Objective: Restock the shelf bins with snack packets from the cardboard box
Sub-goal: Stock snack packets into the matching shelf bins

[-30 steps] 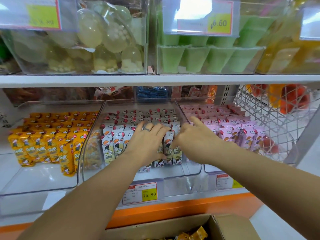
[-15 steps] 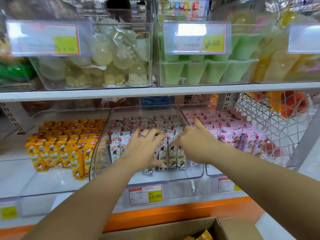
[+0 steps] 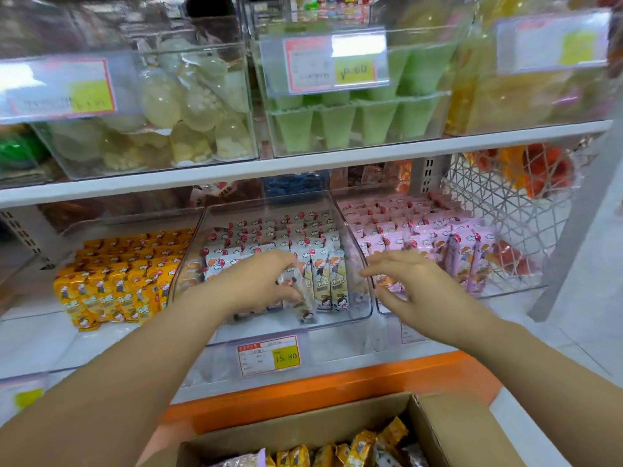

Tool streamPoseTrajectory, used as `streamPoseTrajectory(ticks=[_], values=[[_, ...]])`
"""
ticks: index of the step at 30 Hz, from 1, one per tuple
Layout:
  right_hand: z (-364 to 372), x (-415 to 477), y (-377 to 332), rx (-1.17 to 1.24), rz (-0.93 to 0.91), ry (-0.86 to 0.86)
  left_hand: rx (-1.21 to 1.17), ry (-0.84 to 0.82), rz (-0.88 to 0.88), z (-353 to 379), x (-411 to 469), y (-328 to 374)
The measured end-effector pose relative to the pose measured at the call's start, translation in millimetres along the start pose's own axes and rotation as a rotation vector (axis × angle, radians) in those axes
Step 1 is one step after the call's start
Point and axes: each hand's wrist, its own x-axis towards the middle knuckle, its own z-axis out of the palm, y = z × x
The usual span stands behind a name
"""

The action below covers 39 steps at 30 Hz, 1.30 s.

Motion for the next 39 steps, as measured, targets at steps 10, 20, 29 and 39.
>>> streamPoseTrajectory(ticks=[10, 20, 29, 39], values=[[14, -13, 11, 0.238, 0.055, -0.026, -0.105, 0.167, -0.03, 34, 48, 48], [16, -15, 14, 0.27, 0.037, -0.045, -0.138, 0.277, -0.031, 43, 56, 50], [5, -34, 12, 0.241, 0.031, 0.041, -0.11, 0.325, -0.014, 33, 24, 47], [67, -117, -16, 0.327, 0.092, 0.039, -0.487, 0.822, 0.096, 108, -92, 76]])
